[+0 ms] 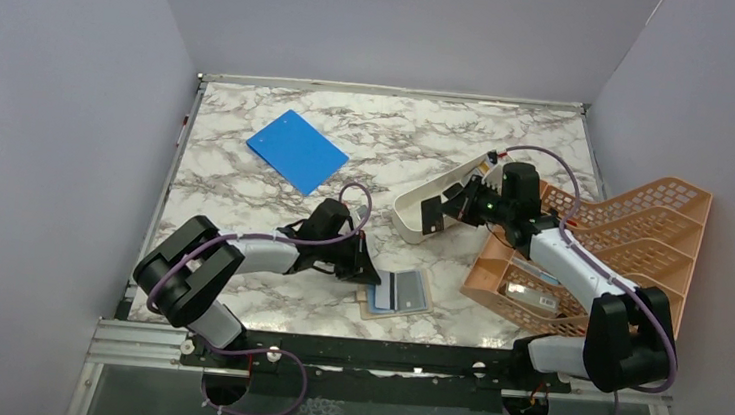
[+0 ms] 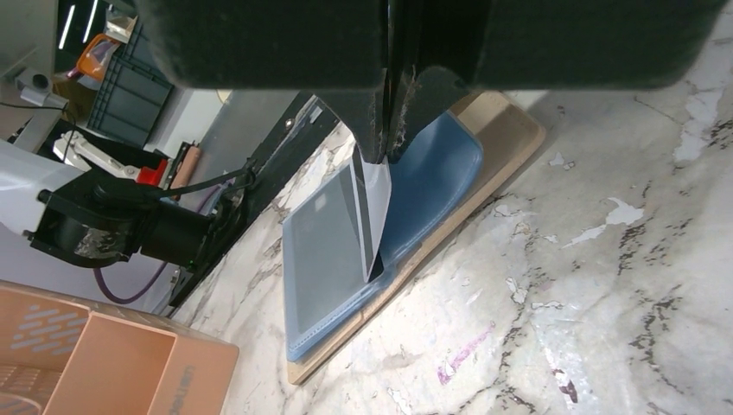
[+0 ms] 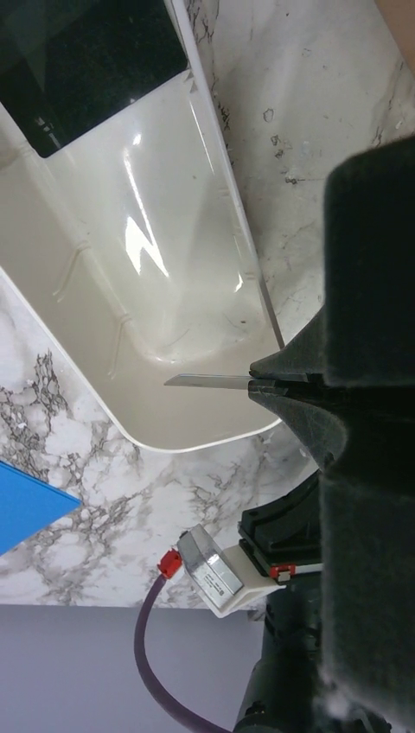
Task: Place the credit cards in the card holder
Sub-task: Place the credit card in the storage box.
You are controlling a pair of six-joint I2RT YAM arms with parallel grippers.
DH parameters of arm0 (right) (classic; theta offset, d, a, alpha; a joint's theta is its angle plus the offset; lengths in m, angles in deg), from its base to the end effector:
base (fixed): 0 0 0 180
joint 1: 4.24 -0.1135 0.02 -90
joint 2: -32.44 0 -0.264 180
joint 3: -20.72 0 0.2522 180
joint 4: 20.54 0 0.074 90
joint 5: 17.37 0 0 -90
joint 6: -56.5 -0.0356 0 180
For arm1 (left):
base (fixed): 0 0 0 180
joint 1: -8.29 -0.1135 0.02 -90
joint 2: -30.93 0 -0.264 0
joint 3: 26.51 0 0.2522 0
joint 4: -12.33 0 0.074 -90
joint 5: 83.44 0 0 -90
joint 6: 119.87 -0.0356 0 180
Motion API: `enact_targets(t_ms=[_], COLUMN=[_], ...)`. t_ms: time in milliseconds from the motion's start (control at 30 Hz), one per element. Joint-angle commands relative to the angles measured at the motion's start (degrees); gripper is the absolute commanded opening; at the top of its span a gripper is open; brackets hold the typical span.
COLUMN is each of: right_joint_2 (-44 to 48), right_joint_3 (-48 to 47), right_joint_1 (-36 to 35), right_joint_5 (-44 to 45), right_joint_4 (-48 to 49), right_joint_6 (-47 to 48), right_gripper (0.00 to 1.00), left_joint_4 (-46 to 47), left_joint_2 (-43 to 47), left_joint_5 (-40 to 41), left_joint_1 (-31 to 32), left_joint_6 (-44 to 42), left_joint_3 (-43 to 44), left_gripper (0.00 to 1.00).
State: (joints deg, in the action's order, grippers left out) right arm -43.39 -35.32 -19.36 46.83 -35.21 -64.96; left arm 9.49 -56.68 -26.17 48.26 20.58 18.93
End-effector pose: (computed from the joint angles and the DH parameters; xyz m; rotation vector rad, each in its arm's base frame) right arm 0.2664 0.0880 0.2241 0.0511 2.2616 0.9401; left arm 0.1941 -0.1878 0.1344 0.0792 2.6796 -1.3326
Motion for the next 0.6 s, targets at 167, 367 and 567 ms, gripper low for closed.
enact_targets(t_ms=[167,367,567], right_joint_2=[-2.7,-4.3,-6.1], right_joint_3=[-1.5,0.5,1.5], right_joint_1=[-0.3,-0.3,-0.3], right_joint_5=[4.3,3.2,6.3], right_joint_4=[4.8,9.2,13.6], right_joint_6=[0.8,-1.4,-3.2], right_gripper=[0.01,0.01,0.03], left_joint_4=[4.8,4.9,5.3], left_joint_2=[2.6,2.1,1.7], left_joint_5=[2.2,5.2,7.3], left_joint_1=[1.1,1.2,1.2], left_joint_6=[5.2,7.2,8.9], left_joint_3=[-1.8,-3.9,-4.9], left_gripper=[0.0,0.0,0.0])
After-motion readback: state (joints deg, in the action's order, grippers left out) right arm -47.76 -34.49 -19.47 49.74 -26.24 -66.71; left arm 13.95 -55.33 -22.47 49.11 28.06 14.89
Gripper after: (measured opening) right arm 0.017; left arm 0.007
